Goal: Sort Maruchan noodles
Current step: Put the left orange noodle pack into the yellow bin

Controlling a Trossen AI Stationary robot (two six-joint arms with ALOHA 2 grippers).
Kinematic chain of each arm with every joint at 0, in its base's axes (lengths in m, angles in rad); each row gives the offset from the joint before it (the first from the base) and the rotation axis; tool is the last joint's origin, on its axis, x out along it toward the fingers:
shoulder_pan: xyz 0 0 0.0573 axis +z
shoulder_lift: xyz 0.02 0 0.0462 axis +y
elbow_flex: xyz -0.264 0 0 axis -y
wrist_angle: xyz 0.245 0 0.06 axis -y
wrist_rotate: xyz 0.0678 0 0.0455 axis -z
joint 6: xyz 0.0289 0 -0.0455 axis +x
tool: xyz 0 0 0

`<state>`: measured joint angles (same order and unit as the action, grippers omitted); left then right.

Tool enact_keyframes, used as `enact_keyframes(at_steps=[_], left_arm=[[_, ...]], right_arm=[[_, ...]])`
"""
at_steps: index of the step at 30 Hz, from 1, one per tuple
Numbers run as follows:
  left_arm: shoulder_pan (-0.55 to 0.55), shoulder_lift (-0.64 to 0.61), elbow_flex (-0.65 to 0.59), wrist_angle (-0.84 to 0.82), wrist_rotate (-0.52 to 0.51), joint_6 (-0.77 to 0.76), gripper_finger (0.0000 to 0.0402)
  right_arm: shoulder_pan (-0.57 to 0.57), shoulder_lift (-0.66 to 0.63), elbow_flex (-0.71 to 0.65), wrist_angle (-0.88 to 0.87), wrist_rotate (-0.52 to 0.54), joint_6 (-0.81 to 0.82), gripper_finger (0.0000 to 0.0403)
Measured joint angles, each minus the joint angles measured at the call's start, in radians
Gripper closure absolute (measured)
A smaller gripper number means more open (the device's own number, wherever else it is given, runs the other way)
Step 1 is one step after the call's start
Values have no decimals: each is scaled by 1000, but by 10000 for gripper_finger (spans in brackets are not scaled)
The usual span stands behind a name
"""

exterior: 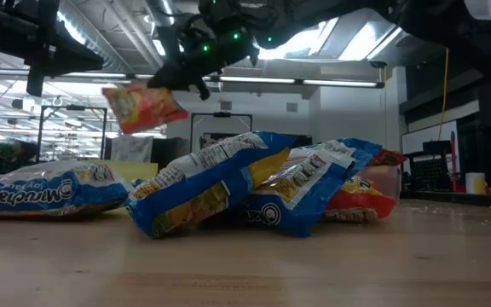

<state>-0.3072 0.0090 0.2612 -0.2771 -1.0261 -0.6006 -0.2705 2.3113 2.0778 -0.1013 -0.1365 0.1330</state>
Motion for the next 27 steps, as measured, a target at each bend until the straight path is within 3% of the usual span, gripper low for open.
enact_keyframes(at_steps=[6,14,19,27], left_arm=[[0,0,0,0,-2,0,357],[0,0,0,-7,-1,1,357],[0,0,0,-25,-1,0,357],[0,0,0,-30,-3,1,357]], right_arm=[[-55,85,54,120,67,17,402],[-73,285,280,115,-18,16,403],[-76,314,258,220,-13,-27,403],[-84,330,265,177,-58,-37,403]])
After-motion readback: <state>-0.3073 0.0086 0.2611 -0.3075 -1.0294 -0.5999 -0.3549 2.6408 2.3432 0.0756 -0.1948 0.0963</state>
